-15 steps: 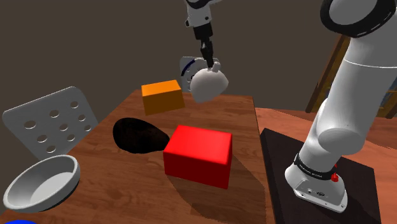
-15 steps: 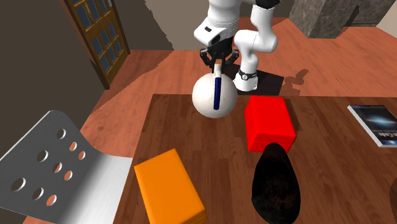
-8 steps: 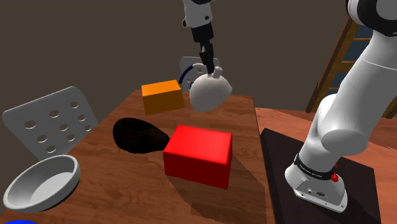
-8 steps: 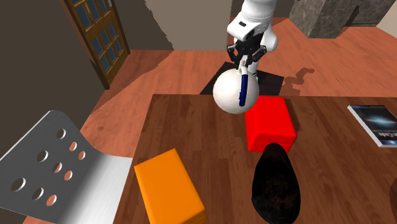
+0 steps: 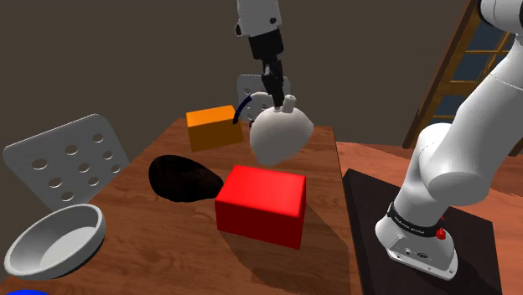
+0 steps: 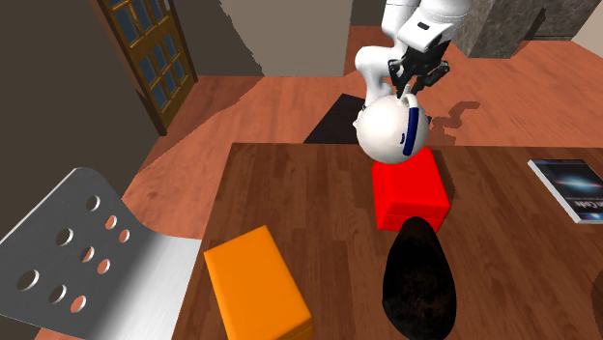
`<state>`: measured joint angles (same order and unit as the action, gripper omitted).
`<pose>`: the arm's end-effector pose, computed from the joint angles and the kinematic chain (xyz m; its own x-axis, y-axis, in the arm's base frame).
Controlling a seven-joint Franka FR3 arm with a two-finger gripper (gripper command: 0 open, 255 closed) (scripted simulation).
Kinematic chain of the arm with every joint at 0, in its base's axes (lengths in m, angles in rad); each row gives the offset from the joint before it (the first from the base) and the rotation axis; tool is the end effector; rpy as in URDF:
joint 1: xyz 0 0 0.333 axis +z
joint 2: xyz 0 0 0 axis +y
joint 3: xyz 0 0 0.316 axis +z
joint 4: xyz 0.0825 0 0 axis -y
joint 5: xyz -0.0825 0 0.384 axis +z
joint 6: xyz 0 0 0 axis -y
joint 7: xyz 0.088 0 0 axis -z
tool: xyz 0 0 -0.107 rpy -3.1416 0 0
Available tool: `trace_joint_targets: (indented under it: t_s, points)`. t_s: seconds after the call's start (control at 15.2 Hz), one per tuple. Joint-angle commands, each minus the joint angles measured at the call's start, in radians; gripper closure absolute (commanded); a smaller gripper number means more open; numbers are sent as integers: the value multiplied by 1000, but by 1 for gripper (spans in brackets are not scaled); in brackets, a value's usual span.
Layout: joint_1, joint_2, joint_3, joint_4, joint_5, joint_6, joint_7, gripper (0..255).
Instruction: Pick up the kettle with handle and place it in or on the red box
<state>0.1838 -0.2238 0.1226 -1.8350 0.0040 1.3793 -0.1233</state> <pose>0.4355 0.1445 0.6011 0.8863 0.4005 -0.2324 0.4106 -0.9118 -0.0055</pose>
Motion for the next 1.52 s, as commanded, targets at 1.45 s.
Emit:
trace_joint_targets:
  t_s: [1.45]
  points:
    - [63, -85, 94, -296, 71, 216, 136, 255]
